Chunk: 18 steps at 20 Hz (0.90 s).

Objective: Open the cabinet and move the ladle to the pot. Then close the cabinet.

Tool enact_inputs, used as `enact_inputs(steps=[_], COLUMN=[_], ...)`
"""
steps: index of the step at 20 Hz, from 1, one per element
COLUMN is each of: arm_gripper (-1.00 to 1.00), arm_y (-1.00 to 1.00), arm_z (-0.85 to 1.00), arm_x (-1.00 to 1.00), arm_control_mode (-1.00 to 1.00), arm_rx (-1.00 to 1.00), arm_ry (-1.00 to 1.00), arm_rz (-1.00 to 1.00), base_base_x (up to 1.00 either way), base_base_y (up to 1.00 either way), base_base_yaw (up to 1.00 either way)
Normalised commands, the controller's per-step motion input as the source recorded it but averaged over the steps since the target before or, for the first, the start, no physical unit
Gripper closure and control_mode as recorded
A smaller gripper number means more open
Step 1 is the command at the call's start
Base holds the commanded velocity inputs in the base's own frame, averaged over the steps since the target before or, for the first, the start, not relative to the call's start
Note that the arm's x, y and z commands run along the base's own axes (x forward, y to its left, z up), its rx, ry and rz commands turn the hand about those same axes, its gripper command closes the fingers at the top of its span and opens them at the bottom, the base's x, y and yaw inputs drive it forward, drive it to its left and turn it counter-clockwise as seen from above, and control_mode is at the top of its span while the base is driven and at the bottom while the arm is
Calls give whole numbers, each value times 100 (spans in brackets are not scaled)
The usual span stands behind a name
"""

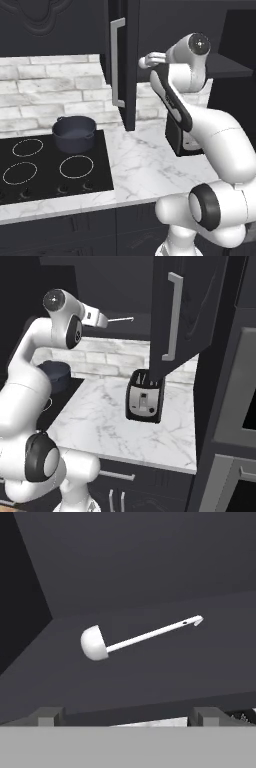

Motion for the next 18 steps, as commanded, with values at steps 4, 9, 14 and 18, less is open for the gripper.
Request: enact_inputs(steps=[4, 9, 14, 18], arm_gripper=[-100, -100, -100, -100], arm_y=[21, 16, 10, 14], arm_z=[0, 0, -1, -8], arm_x=[17, 24, 31, 34], arm_control_mode=[-100, -100, -100, -100], arm_rx=[0, 0, -3, -4], arm_ry=[4, 0, 0, 1], arm_rz=[0, 0, 0, 0], base_base_x=[0, 0, 0, 0], base_base_y=[0, 0, 0, 0], base_base_yaw=[0, 0, 0, 0])
